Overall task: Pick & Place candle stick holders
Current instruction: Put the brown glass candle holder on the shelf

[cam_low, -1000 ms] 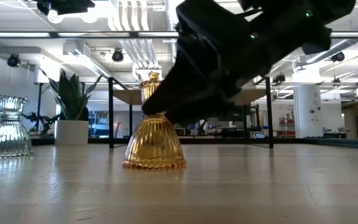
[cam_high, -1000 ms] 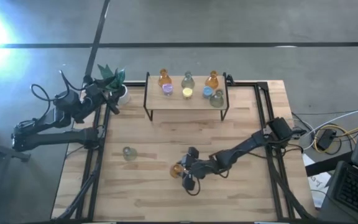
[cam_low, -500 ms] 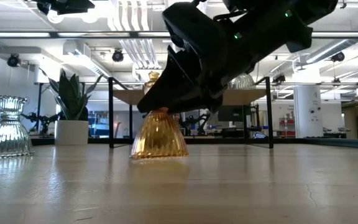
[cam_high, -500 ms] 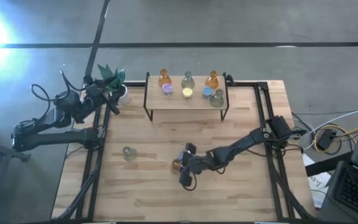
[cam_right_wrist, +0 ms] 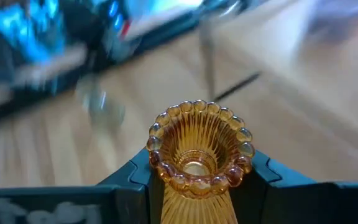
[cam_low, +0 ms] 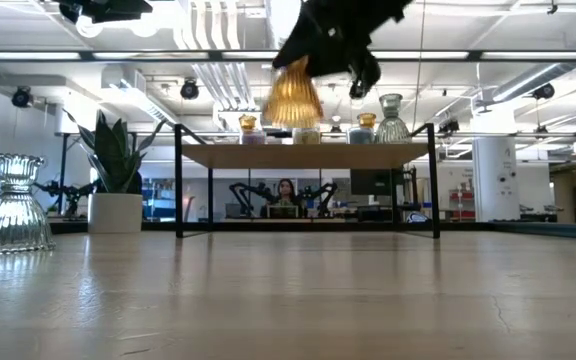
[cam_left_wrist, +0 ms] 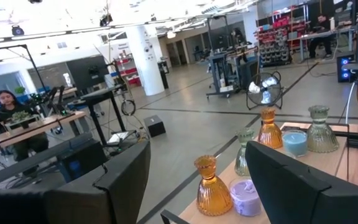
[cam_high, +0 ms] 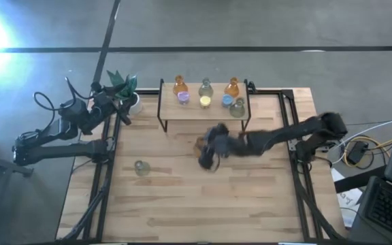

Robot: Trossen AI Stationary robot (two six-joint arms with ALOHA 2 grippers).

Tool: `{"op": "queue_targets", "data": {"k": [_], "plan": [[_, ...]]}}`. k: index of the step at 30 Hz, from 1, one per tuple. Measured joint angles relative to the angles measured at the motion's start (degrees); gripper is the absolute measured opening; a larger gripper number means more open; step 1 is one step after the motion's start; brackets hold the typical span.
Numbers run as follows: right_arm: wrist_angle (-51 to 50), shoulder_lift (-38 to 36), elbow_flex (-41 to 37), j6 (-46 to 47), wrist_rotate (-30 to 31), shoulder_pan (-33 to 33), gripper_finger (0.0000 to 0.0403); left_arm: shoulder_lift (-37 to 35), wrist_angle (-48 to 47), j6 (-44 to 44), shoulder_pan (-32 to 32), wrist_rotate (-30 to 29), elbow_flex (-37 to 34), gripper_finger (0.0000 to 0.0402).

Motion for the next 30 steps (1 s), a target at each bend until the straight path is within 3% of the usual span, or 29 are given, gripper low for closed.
{"op": "queue_targets", "data": {"k": [10, 30], "plan": [[-0.7, -8.1, 1.3, 2.4, 4.6, -9.4, 0.0123, 0.0, 0.1, -0.5, 0.0, -0.8, 0.0, 0.0268], [-0.8, -1.6, 0.6, 2.0, 4.6, -14.1, 0.0123, 0.0, 0.0, -0.5, 0.0, -0.8, 0.0, 0.0268]]}}
